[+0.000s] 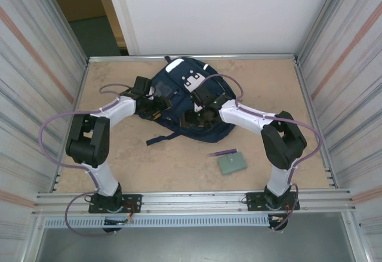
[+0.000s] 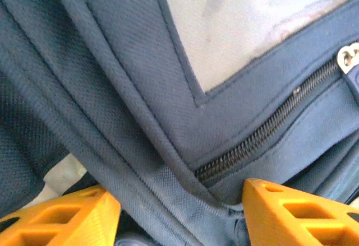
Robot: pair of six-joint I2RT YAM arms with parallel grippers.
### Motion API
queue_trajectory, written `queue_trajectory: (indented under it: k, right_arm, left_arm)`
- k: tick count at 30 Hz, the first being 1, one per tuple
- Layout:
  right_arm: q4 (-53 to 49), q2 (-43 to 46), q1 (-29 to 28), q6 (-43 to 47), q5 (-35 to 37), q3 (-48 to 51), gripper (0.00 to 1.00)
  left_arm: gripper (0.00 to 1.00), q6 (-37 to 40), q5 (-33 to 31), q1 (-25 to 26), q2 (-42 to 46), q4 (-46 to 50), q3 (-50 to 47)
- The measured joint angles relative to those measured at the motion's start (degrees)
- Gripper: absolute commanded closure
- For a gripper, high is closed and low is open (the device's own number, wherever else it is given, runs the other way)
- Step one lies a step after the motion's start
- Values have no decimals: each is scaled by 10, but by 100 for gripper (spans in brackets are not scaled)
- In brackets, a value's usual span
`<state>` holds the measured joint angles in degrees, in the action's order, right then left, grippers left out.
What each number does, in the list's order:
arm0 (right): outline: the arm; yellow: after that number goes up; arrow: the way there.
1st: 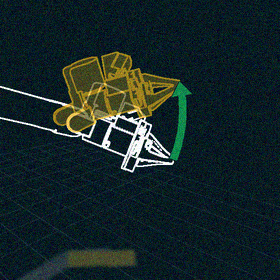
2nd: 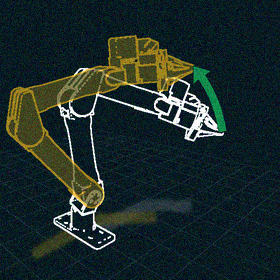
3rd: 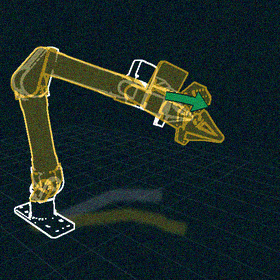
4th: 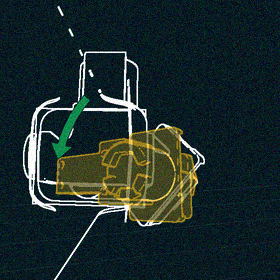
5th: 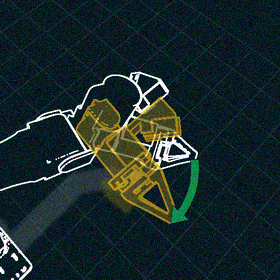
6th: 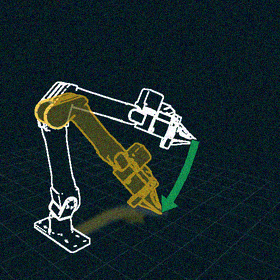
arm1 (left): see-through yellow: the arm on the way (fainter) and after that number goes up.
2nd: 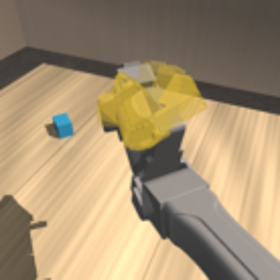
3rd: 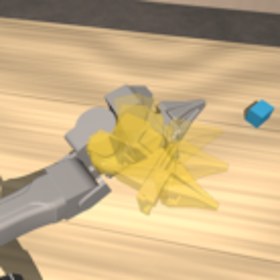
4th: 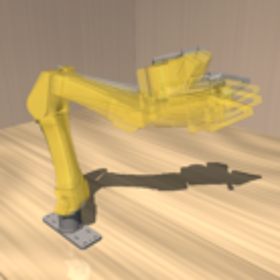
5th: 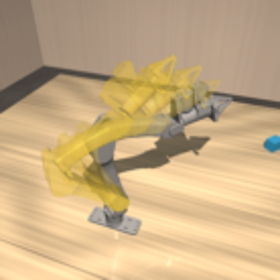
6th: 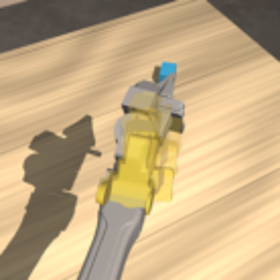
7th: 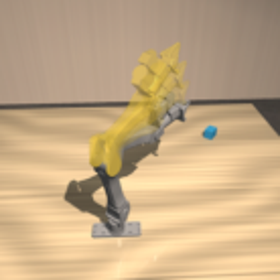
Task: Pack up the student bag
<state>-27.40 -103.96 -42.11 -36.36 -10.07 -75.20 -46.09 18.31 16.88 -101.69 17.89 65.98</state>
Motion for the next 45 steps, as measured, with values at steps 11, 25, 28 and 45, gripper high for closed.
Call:
queue_trajectory:
  k: [11,25,28,45]
  right_arm:
    - [22,-1,-11,9,2,-2,27]
    - [2,-12,-134,-253,181,-58,37]
    - [0,-38,-148,-312,205,-87,39]
    - [25,-76,-129,-414,218,-103,58]
  left_arm:
    - [100,-7,-21,0,9,-9,0]
    - [100,-119,-14,19,115,3,-48]
    - [100,-143,-14,37,131,2,-56]
    - [100,-185,3,41,138,-42,-77]
